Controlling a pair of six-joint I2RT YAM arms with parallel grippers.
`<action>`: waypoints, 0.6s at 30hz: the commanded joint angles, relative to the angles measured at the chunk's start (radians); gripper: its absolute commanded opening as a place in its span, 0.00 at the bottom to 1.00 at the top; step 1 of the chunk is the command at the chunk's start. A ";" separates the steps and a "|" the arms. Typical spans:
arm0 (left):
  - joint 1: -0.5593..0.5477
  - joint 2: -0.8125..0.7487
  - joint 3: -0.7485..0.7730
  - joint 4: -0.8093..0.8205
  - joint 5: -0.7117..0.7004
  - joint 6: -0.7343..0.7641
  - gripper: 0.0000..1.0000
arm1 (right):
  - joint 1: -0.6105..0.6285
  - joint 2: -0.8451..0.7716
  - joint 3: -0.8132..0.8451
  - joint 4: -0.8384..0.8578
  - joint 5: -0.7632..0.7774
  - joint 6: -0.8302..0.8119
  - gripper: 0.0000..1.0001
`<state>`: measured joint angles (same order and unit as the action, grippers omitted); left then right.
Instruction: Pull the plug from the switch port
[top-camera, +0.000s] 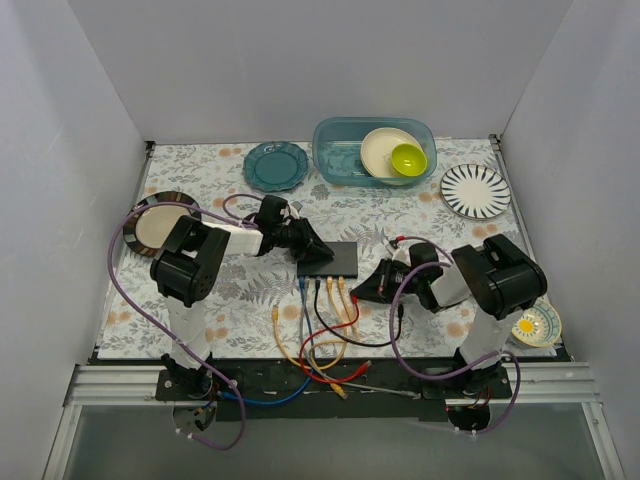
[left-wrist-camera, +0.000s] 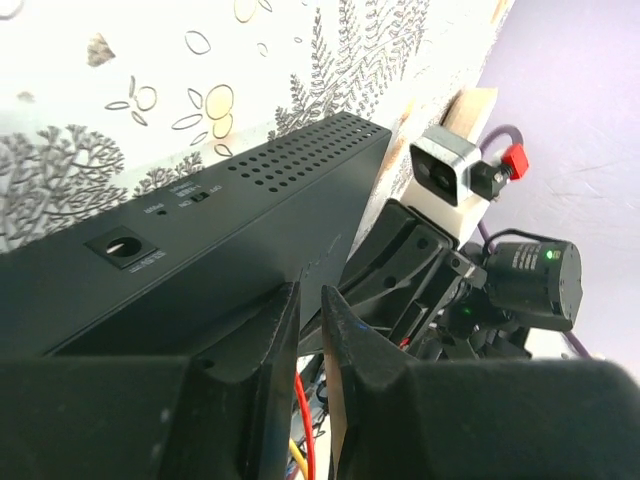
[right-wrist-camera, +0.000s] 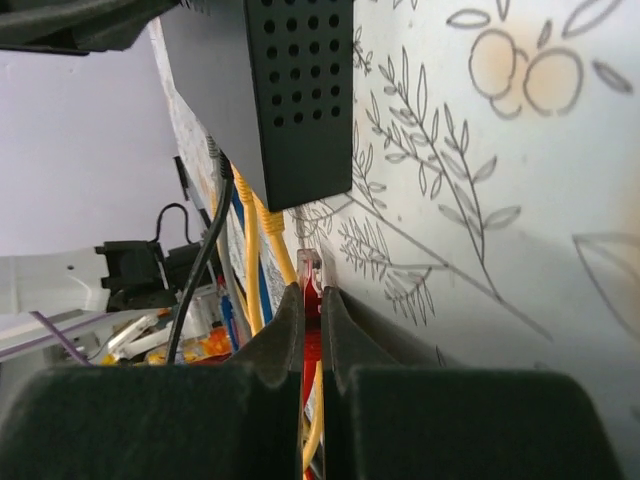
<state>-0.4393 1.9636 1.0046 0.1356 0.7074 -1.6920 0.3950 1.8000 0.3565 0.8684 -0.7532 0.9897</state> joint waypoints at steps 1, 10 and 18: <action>0.045 -0.038 -0.052 -0.048 -0.100 0.023 0.16 | -0.002 -0.135 -0.045 -0.266 0.138 -0.107 0.01; 0.119 -0.114 -0.092 -0.074 -0.114 0.060 0.16 | -0.053 -0.487 0.097 -0.798 0.557 -0.324 0.23; 0.119 -0.132 -0.086 -0.068 -0.100 0.071 0.16 | -0.010 -0.553 0.174 -0.675 0.490 -0.292 0.77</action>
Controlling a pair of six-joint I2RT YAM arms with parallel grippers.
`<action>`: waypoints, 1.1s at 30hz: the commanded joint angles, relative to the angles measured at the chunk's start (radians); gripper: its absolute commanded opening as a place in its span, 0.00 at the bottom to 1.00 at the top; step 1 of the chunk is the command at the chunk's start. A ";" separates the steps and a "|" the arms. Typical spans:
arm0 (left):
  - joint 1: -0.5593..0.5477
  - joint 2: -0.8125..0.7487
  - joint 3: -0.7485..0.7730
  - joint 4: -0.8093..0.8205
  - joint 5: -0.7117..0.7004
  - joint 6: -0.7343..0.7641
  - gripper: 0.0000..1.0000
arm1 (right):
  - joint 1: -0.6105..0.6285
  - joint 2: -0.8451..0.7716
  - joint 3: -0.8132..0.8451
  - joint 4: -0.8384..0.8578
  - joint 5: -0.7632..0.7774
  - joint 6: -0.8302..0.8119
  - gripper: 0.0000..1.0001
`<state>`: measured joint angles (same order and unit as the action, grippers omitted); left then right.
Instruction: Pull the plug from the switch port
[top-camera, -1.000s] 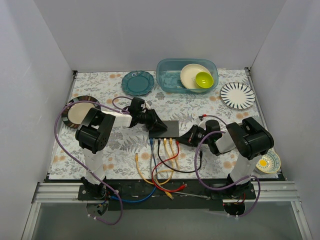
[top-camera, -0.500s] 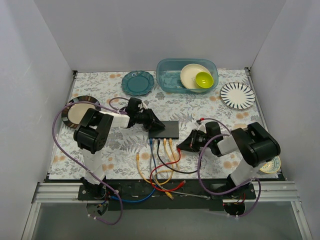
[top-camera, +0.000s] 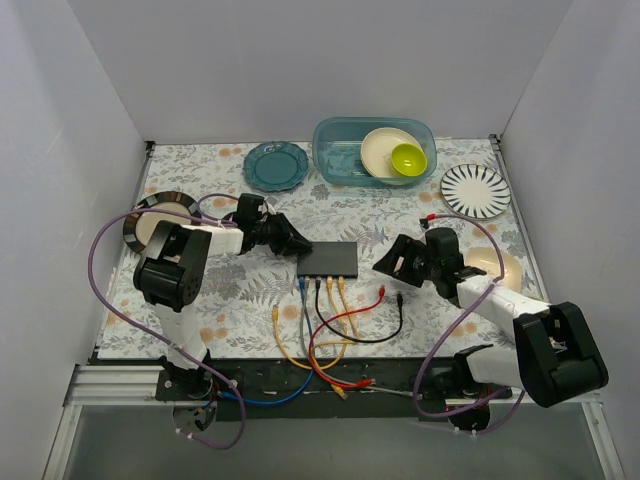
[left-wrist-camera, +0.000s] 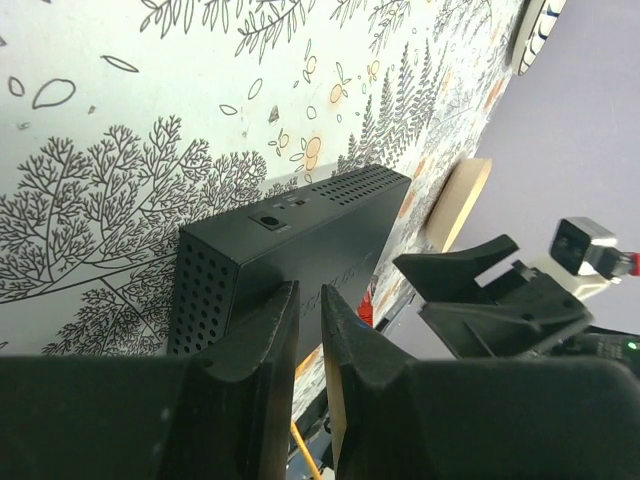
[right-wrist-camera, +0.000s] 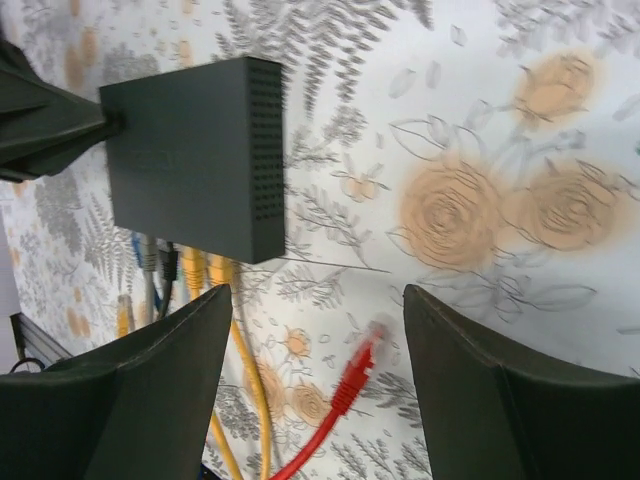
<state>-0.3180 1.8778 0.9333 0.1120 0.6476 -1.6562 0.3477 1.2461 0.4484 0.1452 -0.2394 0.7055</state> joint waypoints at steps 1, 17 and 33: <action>-0.004 -0.046 -0.011 -0.046 -0.040 0.038 0.16 | 0.054 0.015 0.101 0.066 -0.044 -0.006 0.77; -0.007 -0.051 -0.045 -0.008 0.004 0.019 0.16 | 0.240 0.326 0.003 0.485 -0.181 0.271 0.49; -0.009 -0.089 -0.077 -0.009 -0.005 0.018 0.17 | 0.238 0.513 0.035 0.668 -0.080 0.489 0.36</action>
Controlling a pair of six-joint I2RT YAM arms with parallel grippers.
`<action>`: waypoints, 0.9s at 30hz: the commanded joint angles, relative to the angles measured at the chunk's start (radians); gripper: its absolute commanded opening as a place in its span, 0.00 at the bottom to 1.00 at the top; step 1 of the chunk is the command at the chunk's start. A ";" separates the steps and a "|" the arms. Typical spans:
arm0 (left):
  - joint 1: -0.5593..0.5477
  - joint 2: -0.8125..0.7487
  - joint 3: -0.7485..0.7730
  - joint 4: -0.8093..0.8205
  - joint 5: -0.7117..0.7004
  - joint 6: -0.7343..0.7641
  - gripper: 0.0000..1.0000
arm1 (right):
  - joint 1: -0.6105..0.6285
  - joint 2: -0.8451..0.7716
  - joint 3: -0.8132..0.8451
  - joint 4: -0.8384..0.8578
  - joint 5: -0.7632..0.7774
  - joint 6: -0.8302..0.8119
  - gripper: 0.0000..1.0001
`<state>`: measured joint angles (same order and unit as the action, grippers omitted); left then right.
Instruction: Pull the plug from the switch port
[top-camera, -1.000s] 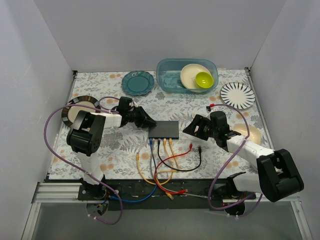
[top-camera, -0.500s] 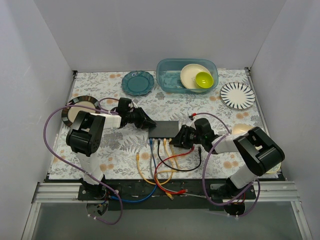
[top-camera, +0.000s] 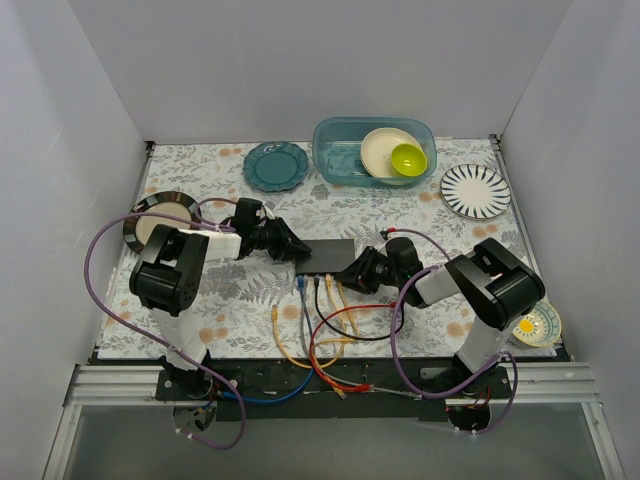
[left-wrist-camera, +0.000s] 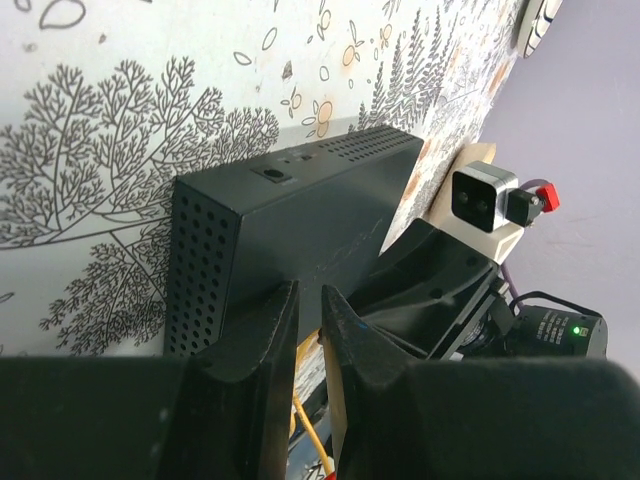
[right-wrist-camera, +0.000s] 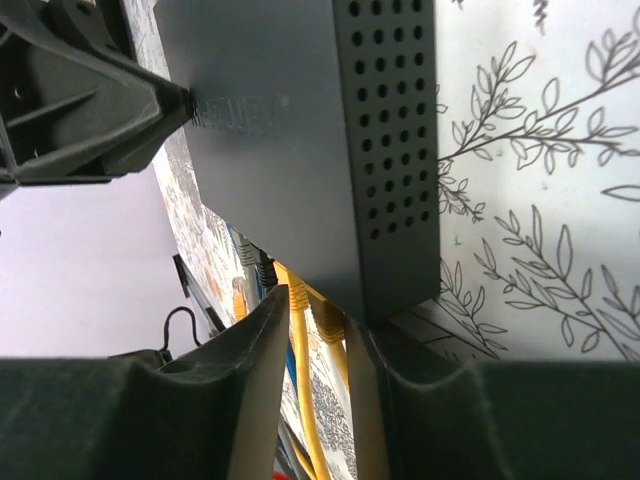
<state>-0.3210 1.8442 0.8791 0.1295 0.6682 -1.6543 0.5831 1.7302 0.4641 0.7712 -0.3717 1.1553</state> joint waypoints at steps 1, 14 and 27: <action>-0.006 -0.057 -0.023 -0.027 -0.024 0.016 0.17 | 0.001 0.032 0.016 0.046 0.053 0.043 0.36; -0.006 -0.051 -0.022 -0.022 -0.021 0.011 0.17 | -0.008 0.084 -0.094 0.296 0.082 0.234 0.38; -0.006 -0.060 -0.035 -0.021 -0.025 0.014 0.17 | -0.008 0.161 -0.088 0.418 0.102 0.343 0.36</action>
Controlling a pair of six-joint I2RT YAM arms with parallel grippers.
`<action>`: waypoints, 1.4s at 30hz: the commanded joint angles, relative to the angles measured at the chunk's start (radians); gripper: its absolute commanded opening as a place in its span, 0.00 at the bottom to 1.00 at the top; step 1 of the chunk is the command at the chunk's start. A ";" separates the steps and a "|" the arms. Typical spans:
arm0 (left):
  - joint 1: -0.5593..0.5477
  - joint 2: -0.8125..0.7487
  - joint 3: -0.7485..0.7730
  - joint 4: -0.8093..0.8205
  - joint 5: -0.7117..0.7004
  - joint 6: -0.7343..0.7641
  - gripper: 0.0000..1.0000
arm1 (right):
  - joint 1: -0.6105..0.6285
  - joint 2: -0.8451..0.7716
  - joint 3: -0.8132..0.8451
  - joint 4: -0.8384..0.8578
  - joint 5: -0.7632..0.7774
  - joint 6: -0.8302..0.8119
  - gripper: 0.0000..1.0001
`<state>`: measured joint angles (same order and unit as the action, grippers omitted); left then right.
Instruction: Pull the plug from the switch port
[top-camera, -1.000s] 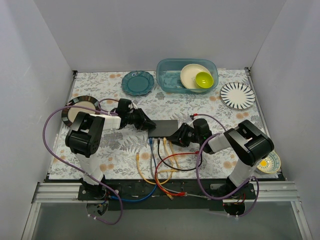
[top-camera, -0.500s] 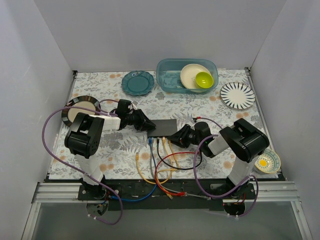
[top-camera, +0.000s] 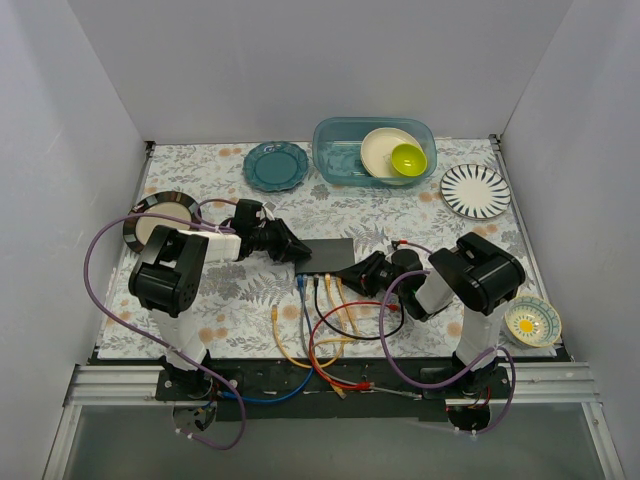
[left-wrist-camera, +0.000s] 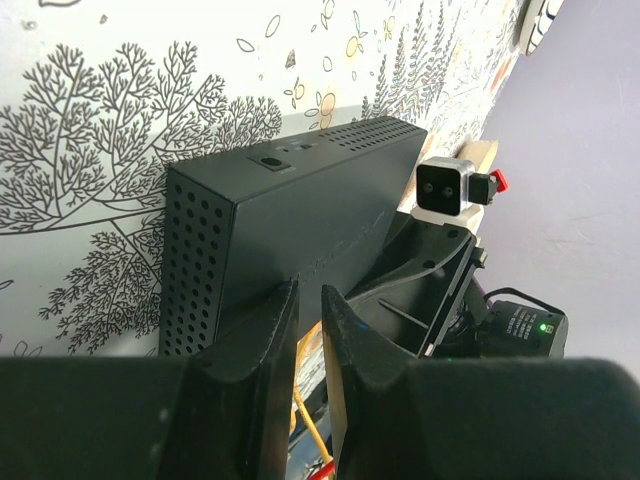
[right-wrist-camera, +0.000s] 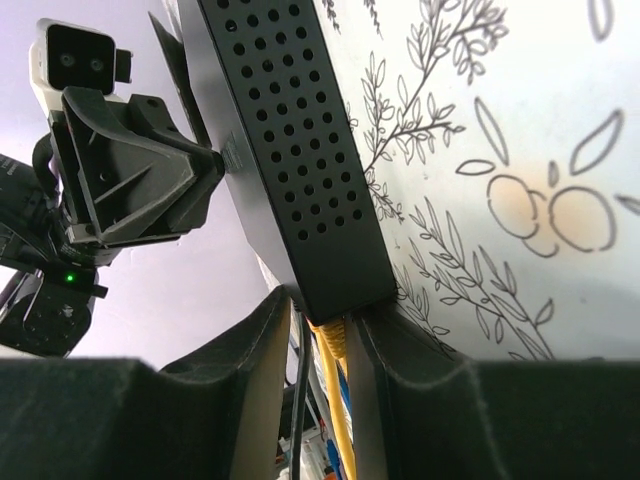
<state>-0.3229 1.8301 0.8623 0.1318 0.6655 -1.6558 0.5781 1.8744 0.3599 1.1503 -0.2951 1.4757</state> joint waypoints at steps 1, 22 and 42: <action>-0.002 -0.046 -0.020 -0.023 -0.023 0.016 0.17 | -0.003 0.015 0.022 0.032 0.025 0.021 0.36; -0.117 0.014 0.122 0.012 0.068 -0.022 0.17 | -0.003 0.029 0.056 -0.130 -0.052 -0.116 0.01; -0.142 0.210 0.101 0.038 0.022 -0.104 0.16 | 0.000 -0.076 -0.030 -0.238 -0.127 -0.232 0.01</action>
<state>-0.4709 1.9972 0.9810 0.2264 0.7742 -1.7706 0.5732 1.8362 0.3878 1.0077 -0.4191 1.2819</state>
